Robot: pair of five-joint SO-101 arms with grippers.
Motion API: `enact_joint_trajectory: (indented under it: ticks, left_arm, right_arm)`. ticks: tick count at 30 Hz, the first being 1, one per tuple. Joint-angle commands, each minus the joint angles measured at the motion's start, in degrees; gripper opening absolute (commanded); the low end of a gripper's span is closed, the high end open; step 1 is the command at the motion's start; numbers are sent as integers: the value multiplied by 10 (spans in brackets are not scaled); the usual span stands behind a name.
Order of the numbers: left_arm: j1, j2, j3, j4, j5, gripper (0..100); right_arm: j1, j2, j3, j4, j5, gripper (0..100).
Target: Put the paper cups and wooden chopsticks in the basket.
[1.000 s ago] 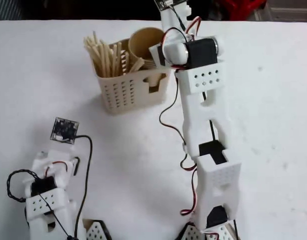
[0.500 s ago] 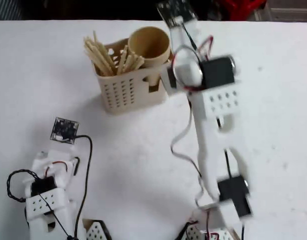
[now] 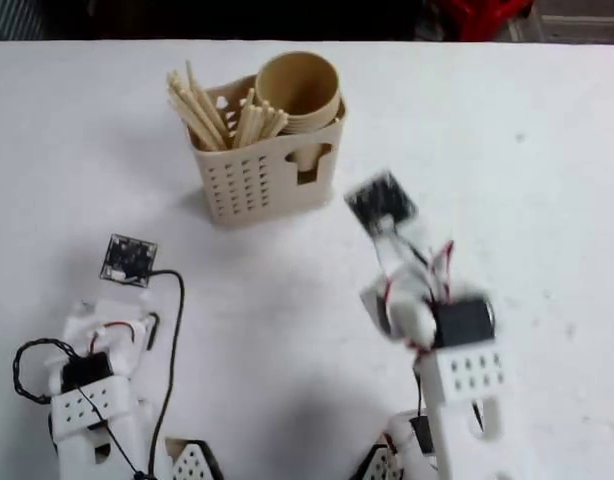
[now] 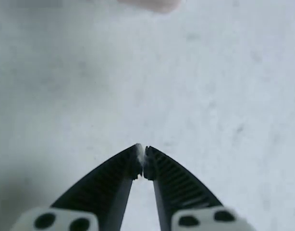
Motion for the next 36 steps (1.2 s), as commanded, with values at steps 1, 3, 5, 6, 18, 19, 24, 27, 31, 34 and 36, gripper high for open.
enact_joint_trajectory:
  ticks: [1,3,5,6,18,19,24,27,31,34,36]
  left_arm:
    - [5,-8,-81,5,-1,237]
    - [5,-8,-114,40,0,237]
    - [6,-8,-149,90,0,239]
    - [7,-8,-168,116,0,240]
    - [6,-235,-223,351,25,238]
    - [6,-278,-207,356,31,239]
    - [7,-396,-104,349,37,240]
    - [7,-359,-49,304,39,240]
    - [7,-358,51,222,35,240]
    - [5,-355,52,215,35,238]
    - [5,-355,51,217,35,238]
  right_arm:
    - [71,-174,137,-22,49,25]
    - [111,-237,162,-22,76,25]
    - [144,-296,186,-22,94,25]
    - [155,-325,201,-22,101,25]
    - [169,-473,339,-23,110,25]
    - [166,-478,345,-23,111,25]
    - [154,-480,426,-28,113,25]
    - [139,-480,474,-51,112,23]
    - [141,-480,471,-34,113,21]
    - [139,-480,471,-28,113,21]
    - [138,-480,471,-28,112,21]
